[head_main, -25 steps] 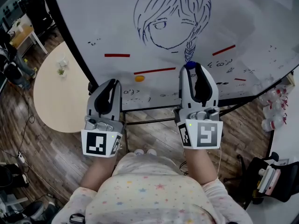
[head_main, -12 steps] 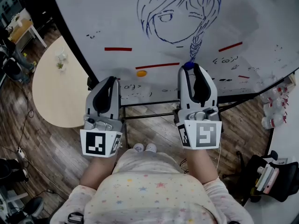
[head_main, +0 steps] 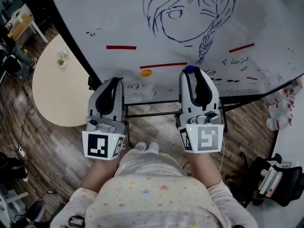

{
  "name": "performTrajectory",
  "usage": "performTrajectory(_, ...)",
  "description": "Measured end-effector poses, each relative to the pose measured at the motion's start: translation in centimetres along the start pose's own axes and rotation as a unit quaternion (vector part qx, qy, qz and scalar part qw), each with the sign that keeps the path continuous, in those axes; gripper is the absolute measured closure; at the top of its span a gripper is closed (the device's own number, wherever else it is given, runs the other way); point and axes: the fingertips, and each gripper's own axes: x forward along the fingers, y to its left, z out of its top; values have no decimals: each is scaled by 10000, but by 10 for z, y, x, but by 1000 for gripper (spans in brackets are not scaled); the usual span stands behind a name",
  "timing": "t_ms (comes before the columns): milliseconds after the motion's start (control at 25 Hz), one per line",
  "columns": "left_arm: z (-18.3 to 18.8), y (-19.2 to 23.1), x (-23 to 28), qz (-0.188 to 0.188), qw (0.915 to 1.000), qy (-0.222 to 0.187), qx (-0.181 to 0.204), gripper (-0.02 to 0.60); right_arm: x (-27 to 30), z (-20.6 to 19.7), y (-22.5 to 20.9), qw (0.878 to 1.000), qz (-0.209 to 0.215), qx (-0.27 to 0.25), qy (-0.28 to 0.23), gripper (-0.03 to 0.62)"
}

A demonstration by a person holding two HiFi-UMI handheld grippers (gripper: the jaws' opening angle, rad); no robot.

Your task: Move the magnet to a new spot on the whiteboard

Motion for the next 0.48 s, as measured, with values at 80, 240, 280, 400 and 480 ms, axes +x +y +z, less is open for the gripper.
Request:
performTrajectory(80,-3,1,-1,12,10000,38,-7,555,1,-4,3,10000,37,16,44,471)
performTrajectory(240,-8,3,-2,45,9999,92,-28,555,2,-16,7,9998,85,45,165,471)
performTrajectory(280,-9,3,-2,54,9999,105,-37,555,3,-19,8,9998,96,54,194,471)
performTrajectory(400,-12,5,-3,77,9999,139,-51,555,4,-25,12,9995,149,51,260,471)
performTrajectory(480,-15,6,-4,94,9998,164,-60,555,6,-29,16,9994,193,51,293,471)
